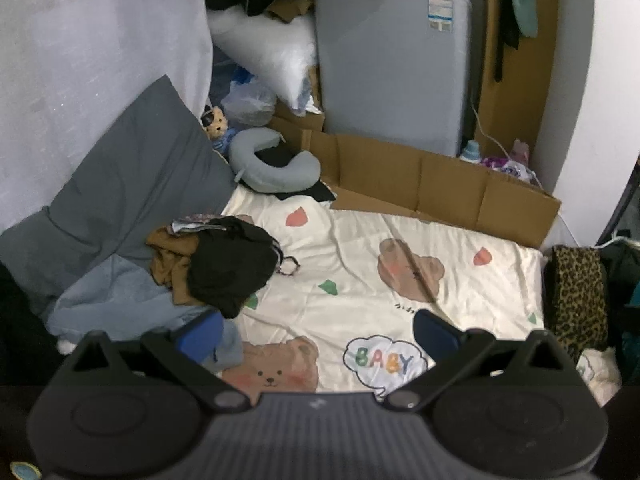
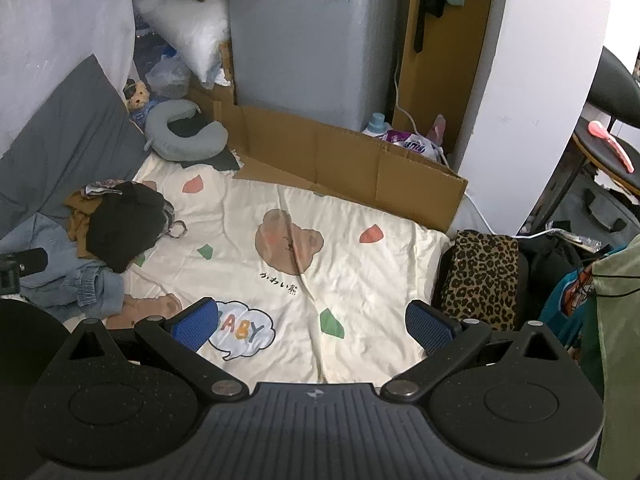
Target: Fold clothes
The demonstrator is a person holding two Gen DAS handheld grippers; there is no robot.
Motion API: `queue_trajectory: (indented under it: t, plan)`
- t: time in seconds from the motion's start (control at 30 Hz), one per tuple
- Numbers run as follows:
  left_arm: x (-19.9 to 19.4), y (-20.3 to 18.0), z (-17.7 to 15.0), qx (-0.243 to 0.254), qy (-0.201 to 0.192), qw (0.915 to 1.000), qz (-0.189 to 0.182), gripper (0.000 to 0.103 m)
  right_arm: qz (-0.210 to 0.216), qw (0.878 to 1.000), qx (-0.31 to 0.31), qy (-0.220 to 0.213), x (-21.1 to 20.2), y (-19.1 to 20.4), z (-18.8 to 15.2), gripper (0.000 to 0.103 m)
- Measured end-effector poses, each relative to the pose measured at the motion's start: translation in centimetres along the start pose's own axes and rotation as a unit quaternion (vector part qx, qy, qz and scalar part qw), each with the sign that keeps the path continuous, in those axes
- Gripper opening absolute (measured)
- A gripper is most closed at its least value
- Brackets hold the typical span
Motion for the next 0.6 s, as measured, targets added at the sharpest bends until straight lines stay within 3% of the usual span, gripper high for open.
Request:
queue_trajectory:
  t: [0.3, 0.37, 0.6]
  plan:
    - [-0.5, 2.1, 0.6, -0.013, 0.015, 0.9997, -0.011, 0.102, 0.000, 1.000, -0.002, 0.000, 0.0, 0.4, -0.5, 0.103]
    - [-0.4, 0.4, 1.1, 0.001, 0.017, 0.9999, -0.001, 0.102, -0.002, 1.000, -0.005, -0.003, 0.0, 0.5, -0.5, 0.103]
    - [-0.5, 0.2, 0.6, -0.006, 0.006, 1.0000, -0.004, 0.102, -0.004, 1.000, -0.002, -0.001, -0.1, 0.8, -0.5, 0.103]
Point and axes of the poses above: each gripper's, at about its wrist camera, not at the fingertips, and x roughly the way its jaws point, y to its left, z to its top, the point moved 3 cm from there along x, roughly the way its jaws point, and after that the axes turned 3 degrees about x, right-handed, at the moved point
